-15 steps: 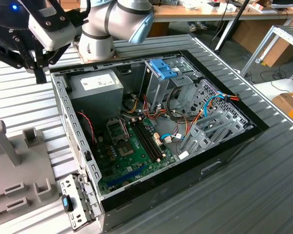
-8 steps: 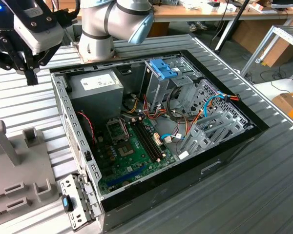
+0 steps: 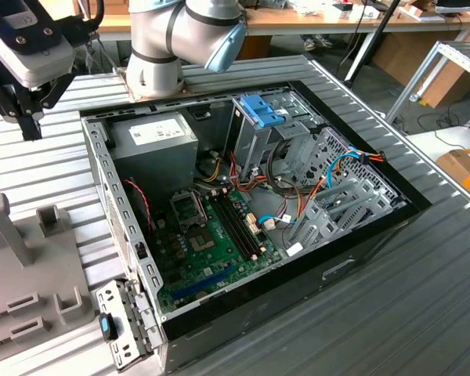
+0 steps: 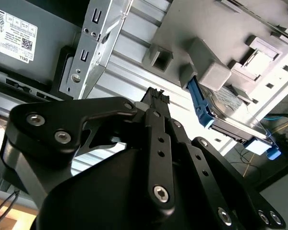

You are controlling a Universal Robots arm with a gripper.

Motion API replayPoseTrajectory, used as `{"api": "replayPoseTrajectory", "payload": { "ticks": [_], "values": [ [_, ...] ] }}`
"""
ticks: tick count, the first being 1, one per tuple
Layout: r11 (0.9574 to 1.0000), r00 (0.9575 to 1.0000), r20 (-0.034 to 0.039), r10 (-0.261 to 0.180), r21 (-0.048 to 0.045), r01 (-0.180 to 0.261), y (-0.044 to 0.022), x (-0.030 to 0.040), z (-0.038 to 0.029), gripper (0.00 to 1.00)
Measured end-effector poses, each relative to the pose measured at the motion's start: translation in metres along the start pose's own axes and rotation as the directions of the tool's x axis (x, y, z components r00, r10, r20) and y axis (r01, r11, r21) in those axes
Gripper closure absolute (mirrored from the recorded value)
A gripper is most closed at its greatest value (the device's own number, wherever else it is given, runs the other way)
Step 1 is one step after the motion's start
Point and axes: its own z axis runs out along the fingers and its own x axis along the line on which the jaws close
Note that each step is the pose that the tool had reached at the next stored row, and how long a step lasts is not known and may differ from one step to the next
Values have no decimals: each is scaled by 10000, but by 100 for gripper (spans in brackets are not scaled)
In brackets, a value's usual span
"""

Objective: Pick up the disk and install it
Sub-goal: 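Reach for the disk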

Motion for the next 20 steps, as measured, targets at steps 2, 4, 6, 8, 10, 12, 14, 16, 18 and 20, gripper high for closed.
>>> {"api": "replayPoseTrajectory", "payload": {
  "ticks": [2,4,6,8,10,12,14,16,18,20],
  "values": [
    [10000,10000,-1,0,1,0,-2,32,-2,89],
    [10000,10000,0,-1,0,1,-6,82,-2,89],
    [10000,10000,0,0,1,0,-10,134,-4,89],
    [10000,10000,-1,0,3,0,-18,233,-7,89],
    [10000,10000,-1,0,4,0,-21,273,-8,89],
    [10000,10000,0,-1,4,1,-25,325,-9,89],
    [10000,10000,0,0,7,0,-29,385,-11,89],
    [10000,10000,0,0,8,0,-32,425,-12,89],
    [10000,10000,-1,-1,10,1,-35,463,-13,89],
    [10000,10000,1,0,9,0,-42,558,-15,89]
  ]
}}
